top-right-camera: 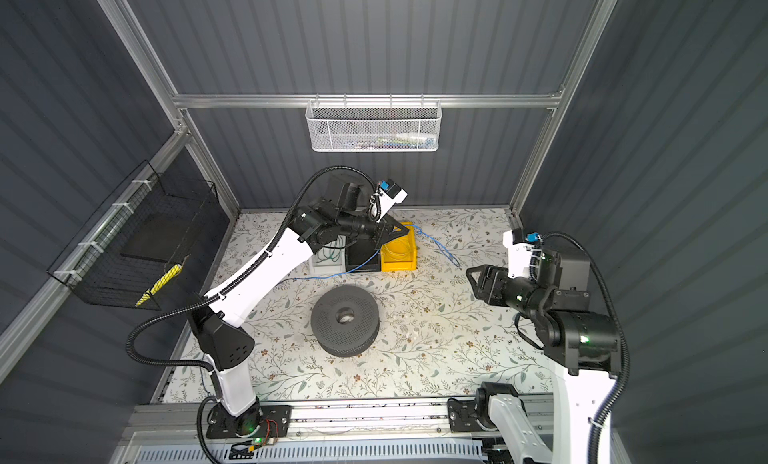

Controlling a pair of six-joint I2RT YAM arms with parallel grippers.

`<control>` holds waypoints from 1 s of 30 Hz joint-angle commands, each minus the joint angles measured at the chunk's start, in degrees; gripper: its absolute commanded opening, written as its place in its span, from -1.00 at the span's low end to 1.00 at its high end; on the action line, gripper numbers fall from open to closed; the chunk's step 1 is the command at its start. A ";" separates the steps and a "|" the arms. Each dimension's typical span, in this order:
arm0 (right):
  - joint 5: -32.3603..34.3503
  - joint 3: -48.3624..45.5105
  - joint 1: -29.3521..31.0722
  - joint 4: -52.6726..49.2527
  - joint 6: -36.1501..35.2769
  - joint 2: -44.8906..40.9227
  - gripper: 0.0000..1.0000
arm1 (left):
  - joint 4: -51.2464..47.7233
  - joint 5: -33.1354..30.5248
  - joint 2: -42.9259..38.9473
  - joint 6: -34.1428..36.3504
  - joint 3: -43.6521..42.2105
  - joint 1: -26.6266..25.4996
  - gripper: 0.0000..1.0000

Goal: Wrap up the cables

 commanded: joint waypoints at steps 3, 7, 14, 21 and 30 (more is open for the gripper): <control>-15.99 -5.93 -4.06 13.19 6.70 3.47 0.37 | 0.85 2.47 -5.49 0.94 -1.80 0.07 -1.00; -25.09 -11.20 -4.02 20.04 9.46 4.68 0.41 | 1.61 2.72 -6.92 0.92 -2.31 0.14 -1.00; -33.27 -17.72 -2.15 29.75 13.45 5.10 0.39 | 1.45 5.03 -7.24 0.83 -1.54 0.12 -1.00; -35.07 -19.04 0.99 36.78 16.57 8.10 0.37 | 0.92 7.04 -6.10 0.31 -0.03 0.08 -1.00; -40.20 -14.50 0.54 37.71 17.13 7.16 0.39 | -0.24 4.09 -6.54 1.11 0.06 0.13 -1.00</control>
